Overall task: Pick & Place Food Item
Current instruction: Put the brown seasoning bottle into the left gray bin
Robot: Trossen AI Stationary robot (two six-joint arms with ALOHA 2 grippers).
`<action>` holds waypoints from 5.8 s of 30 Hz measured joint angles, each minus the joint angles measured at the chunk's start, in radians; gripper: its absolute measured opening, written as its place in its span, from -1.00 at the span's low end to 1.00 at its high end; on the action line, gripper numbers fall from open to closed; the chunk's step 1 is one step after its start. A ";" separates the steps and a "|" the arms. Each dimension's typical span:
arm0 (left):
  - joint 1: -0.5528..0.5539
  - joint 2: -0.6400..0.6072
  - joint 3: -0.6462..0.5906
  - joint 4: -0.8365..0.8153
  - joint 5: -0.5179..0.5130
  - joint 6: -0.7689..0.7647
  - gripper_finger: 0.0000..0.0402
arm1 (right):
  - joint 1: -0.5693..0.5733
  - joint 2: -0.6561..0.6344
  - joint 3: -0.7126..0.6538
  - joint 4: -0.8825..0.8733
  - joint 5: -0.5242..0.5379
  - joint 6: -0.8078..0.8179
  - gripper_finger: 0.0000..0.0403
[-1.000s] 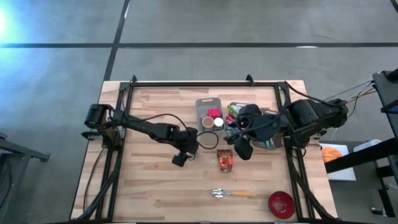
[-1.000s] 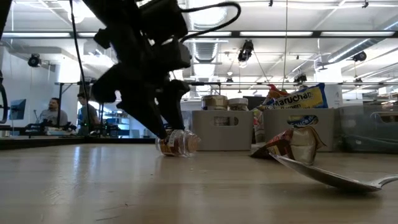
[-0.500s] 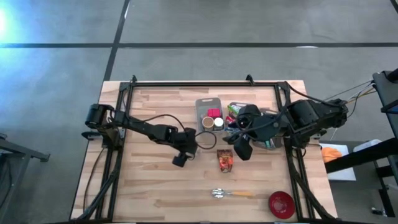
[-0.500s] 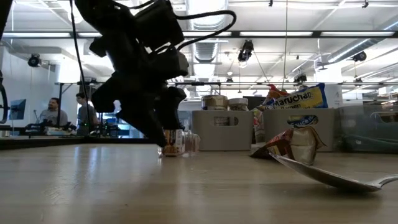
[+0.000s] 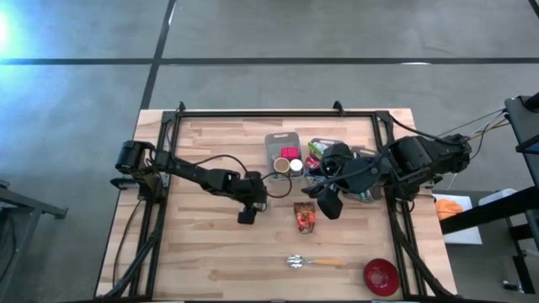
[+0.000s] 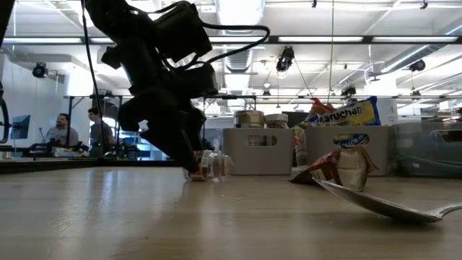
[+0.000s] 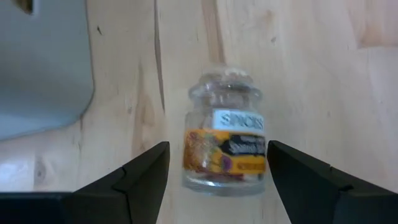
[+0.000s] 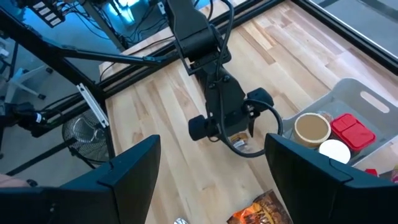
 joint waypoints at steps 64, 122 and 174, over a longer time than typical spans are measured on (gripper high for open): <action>0.150 -0.450 0.230 0.345 0.789 -0.922 -0.16 | -0.035 0.142 0.100 0.270 -0.069 -0.978 0.41; 0.153 -0.419 0.238 0.431 0.848 -0.959 -0.16 | -0.109 0.184 0.111 0.310 -0.208 -0.925 0.56; 0.169 -0.416 0.234 0.439 0.854 -0.970 -0.16 | -0.111 0.180 0.132 0.287 -0.241 -0.802 0.68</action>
